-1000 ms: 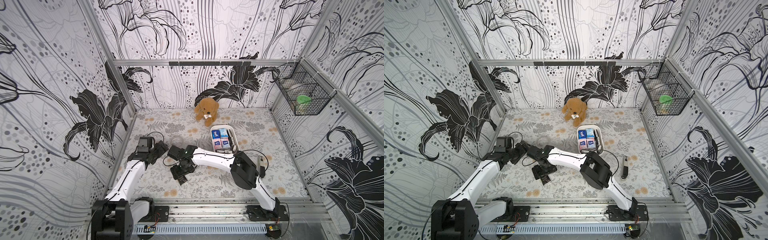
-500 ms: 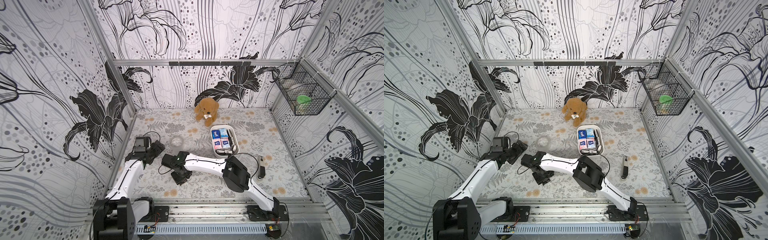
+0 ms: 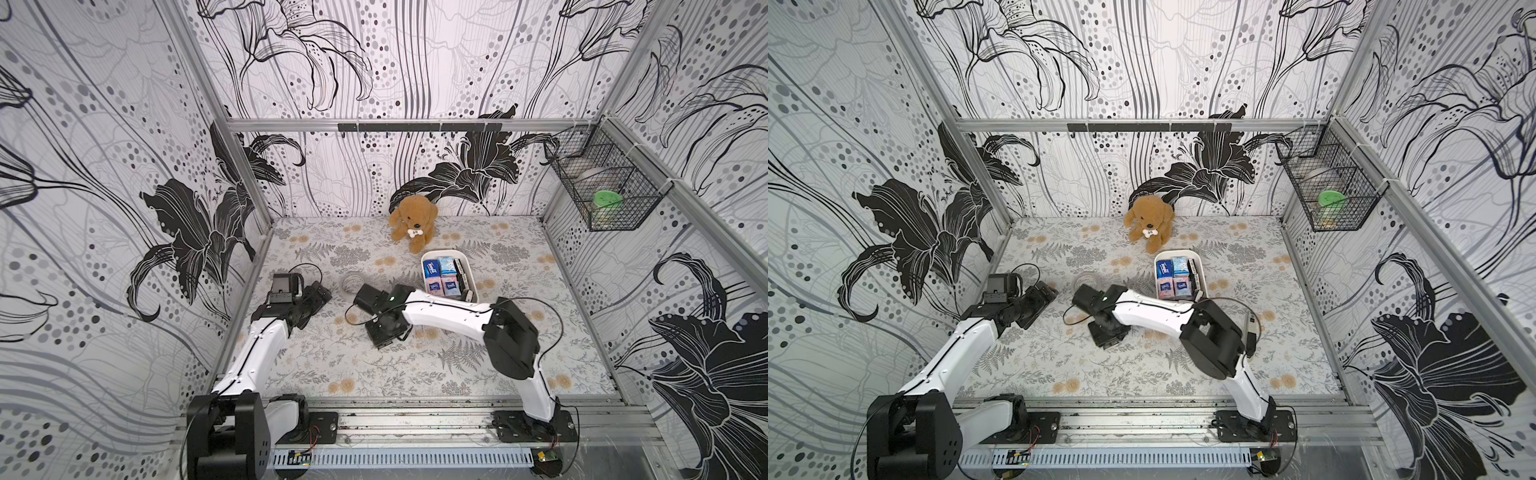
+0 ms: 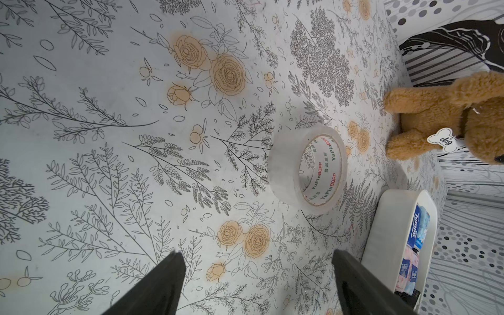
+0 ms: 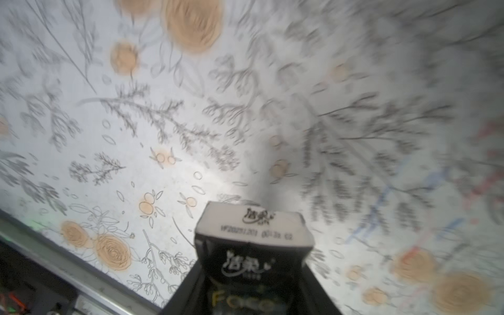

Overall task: Put the pocket tissues into the storage box
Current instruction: Pick up the pocket tissues from the center of the board, then place the pocket tissues in the storage box.

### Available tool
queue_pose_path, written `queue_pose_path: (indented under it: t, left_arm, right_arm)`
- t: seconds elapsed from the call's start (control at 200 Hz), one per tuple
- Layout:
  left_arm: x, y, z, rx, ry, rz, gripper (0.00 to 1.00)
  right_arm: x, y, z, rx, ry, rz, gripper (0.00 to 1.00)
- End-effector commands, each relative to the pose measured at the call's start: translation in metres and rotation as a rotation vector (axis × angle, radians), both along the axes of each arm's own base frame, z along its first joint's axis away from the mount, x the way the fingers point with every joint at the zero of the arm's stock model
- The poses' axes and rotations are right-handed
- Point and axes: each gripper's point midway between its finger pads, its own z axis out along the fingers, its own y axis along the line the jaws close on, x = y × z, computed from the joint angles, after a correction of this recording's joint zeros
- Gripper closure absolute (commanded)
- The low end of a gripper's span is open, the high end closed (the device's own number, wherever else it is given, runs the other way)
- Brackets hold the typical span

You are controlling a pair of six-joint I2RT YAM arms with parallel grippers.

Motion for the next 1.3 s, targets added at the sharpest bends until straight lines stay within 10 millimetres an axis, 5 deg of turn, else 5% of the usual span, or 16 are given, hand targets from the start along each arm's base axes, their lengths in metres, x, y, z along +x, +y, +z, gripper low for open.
queue_pose_path:
  t: [0.0,0.4,0.606,0.781,1.292]
  left_arm:
    - [0.012,-0.018,0.014,0.018,-0.045,-0.065,0.11]
    - [0.022,-0.11,0.026,0.089,-0.076,-0.249,0.11]
    - [0.022,-0.123,0.021,0.105,-0.059,-0.284,0.11]
    - [0.02,-0.12,0.018,0.121,-0.048,-0.29,0.11]
    - [0.013,-0.117,0.012,0.137,-0.028,-0.296,0.11]
  right_arm:
    - [0.037,-0.021,0.035,0.103,-0.092,-0.072,0.55]
    - [0.123,-0.179,0.075,-0.017,-0.216,-0.332,0.55]
    - [0.144,-0.234,0.071,-0.098,-0.216,-0.378,0.55]
    - [0.154,-0.252,0.061,-0.152,-0.19,-0.362,0.55]
    - [0.169,-0.264,0.023,-0.236,-0.129,-0.325,0.55]
